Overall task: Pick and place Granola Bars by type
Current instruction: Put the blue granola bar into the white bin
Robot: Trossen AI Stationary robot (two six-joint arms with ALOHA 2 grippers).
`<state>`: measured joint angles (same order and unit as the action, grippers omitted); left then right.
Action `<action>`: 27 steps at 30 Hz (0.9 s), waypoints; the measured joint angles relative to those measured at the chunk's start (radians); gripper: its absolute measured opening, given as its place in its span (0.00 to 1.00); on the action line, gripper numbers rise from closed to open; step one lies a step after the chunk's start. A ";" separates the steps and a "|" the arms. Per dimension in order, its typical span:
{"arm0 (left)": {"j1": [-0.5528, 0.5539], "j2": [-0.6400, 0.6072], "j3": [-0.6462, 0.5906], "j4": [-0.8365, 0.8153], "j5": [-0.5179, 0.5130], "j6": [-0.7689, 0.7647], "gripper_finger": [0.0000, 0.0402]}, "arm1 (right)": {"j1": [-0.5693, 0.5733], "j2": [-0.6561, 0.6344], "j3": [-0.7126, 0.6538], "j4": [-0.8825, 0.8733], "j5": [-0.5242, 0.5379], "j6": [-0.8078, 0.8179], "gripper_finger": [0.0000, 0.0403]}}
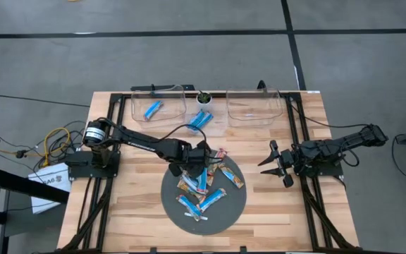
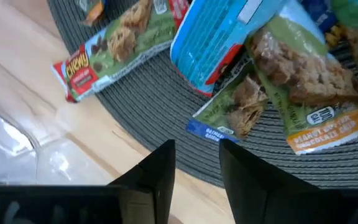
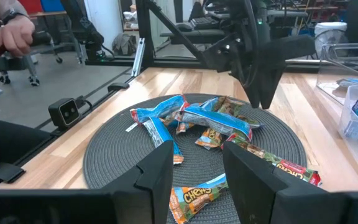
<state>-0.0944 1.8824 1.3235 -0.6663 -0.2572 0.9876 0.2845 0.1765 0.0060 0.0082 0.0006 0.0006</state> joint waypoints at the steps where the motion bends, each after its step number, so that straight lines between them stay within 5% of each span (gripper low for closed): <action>1: 0.000 0.000 0.000 0.006 0.000 0.001 0.31 | 0.000 0.000 0.000 0.000 0.000 0.000 0.33; 15: -0.005 0.000 -0.141 0.219 0.005 0.093 0.53 | 0.000 0.000 0.000 0.000 0.000 0.000 0.33; 27: 0.007 0.000 -0.150 0.202 0.086 0.092 0.55 | 0.000 0.000 0.000 0.000 0.000 0.000 0.33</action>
<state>-0.0873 1.8824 1.1730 -0.4647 -0.1707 1.0798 0.2844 0.1764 0.0059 0.0082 0.0006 0.0006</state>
